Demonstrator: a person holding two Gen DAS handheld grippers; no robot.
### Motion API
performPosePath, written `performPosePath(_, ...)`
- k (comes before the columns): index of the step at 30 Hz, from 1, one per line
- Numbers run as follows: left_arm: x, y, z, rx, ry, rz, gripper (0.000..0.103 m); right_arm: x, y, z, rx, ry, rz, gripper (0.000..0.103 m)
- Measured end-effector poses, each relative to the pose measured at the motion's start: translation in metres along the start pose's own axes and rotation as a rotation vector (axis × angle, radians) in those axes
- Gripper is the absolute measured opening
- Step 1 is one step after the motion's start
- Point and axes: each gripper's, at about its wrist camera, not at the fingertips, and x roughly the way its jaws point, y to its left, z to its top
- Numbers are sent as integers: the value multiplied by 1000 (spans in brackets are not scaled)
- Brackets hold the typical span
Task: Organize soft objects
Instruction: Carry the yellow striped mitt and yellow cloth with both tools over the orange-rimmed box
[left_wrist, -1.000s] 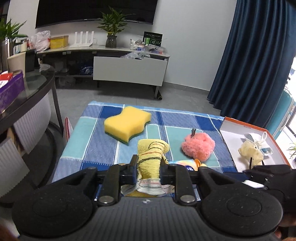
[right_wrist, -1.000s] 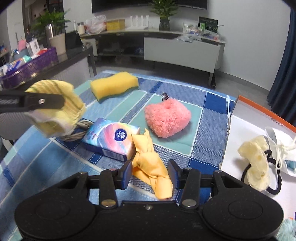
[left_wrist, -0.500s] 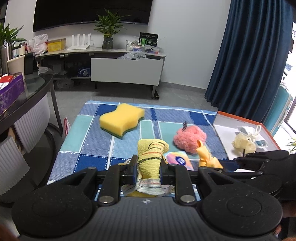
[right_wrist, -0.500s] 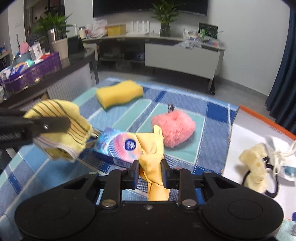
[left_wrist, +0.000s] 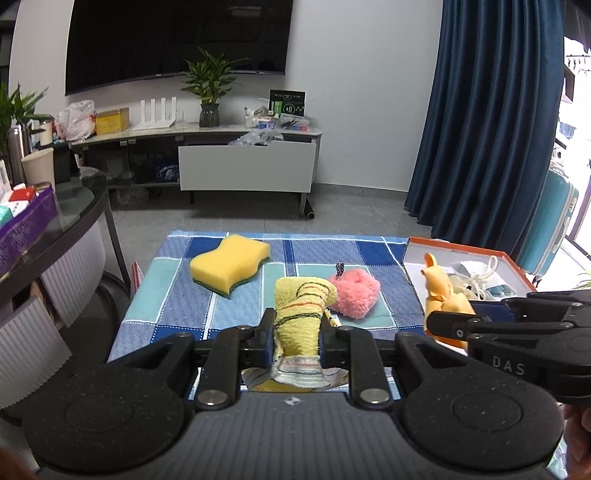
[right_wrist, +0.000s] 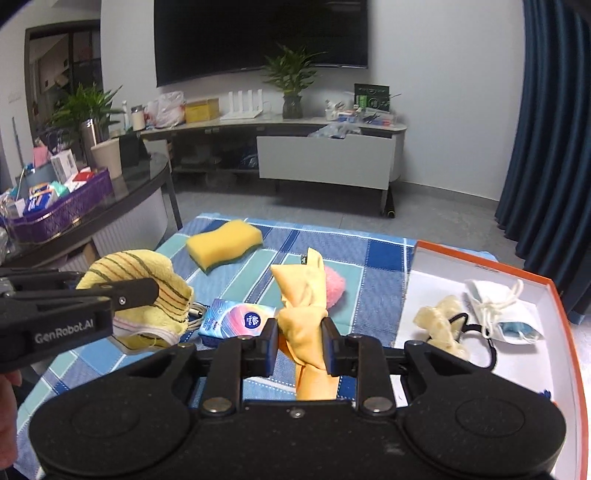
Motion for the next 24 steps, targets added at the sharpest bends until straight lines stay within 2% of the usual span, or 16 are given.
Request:
performPosePath(13, -22, -22, -3, 14, -34, -14, 22, -44, -13, -11, 50, -45, -37, 30)
performPosePath(24, -28, -36, -4, 32, -46, -28, 22, -62, -26, -20, 79, -57, -61, 30)
